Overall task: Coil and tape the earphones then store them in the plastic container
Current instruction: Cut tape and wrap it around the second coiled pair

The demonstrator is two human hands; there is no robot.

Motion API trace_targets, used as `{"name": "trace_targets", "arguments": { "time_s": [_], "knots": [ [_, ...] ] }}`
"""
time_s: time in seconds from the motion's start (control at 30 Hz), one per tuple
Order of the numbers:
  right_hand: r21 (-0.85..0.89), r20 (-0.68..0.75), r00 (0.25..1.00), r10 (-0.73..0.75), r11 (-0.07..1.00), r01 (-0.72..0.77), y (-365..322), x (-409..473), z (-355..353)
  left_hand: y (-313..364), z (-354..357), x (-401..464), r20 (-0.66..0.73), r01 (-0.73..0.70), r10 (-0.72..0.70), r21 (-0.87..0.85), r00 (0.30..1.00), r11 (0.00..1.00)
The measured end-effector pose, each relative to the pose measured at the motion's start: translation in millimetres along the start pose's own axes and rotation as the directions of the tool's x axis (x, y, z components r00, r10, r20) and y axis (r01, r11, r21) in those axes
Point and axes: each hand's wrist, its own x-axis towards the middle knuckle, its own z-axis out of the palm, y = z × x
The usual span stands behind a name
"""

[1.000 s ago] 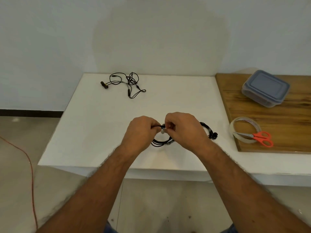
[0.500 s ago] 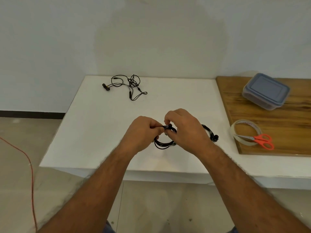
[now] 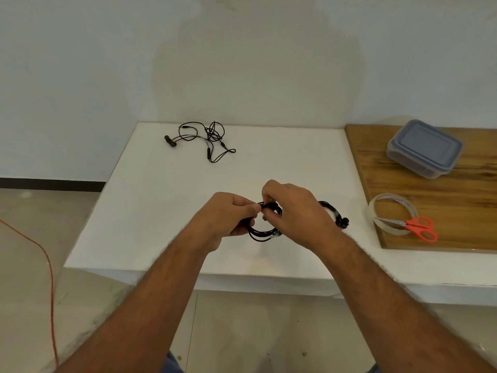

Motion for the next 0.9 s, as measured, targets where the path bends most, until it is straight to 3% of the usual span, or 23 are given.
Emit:
{"name": "trace_targets", "arguments": {
  "time_s": [0.23,0.5,0.9],
  "knots": [
    [-0.027,0.024,1.000,0.000,1.000,0.001,-2,0,0,1,1,0,0.028,0.105,-0.104,-0.029,0.994,0.994],
    [-0.031,0.026,1.000,-0.009,0.999,0.009,-5,0,-1,1,-4,0,0.153,0.246,-0.227,-0.121,0.962,0.962],
    [-0.065,-0.025,0.998,-0.060,0.996,0.058,-10,0,-2,1,-9,0,0.211,0.280,-0.241,-0.183,0.947,0.942]
  ]
}}
